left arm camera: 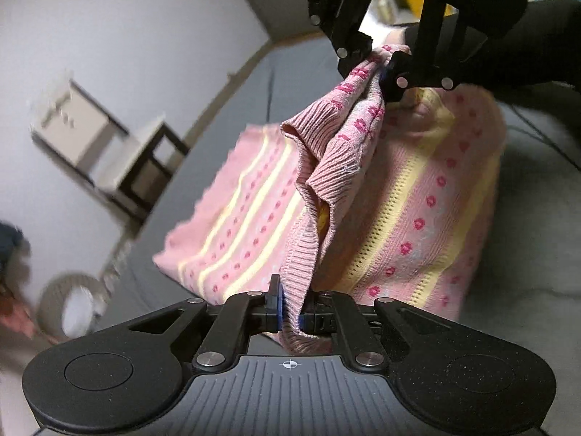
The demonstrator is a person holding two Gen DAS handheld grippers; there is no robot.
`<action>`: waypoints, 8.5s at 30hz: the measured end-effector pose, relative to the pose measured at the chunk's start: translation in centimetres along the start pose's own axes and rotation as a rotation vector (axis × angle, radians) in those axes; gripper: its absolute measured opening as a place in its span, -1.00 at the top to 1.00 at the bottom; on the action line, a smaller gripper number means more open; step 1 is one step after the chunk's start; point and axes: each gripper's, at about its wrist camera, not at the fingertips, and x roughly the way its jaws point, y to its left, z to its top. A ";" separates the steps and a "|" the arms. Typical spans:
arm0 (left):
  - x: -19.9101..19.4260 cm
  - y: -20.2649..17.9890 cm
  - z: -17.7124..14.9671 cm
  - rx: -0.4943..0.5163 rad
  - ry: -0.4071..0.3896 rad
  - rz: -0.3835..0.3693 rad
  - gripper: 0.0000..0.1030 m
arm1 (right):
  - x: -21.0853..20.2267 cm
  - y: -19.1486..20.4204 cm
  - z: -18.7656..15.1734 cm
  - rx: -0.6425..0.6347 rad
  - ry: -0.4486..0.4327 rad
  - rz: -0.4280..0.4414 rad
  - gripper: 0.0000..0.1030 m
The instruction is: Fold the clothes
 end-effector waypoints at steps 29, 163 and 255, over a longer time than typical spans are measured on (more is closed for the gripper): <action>3.9 7.8 -5.4 -0.532 -0.052 0.127 -0.48 | 5.2 -11.7 -13.3 1.099 -0.340 0.219 -0.12; -3.9 -4.1 -1.2 0.209 0.133 -0.148 -0.11 | -1.6 -3.6 -3.4 0.406 -0.135 0.351 -0.08; -10.8 -8.0 -18.4 -0.904 -0.256 0.087 -0.83 | -7.8 7.8 -2.6 0.852 -0.234 -0.340 -1.00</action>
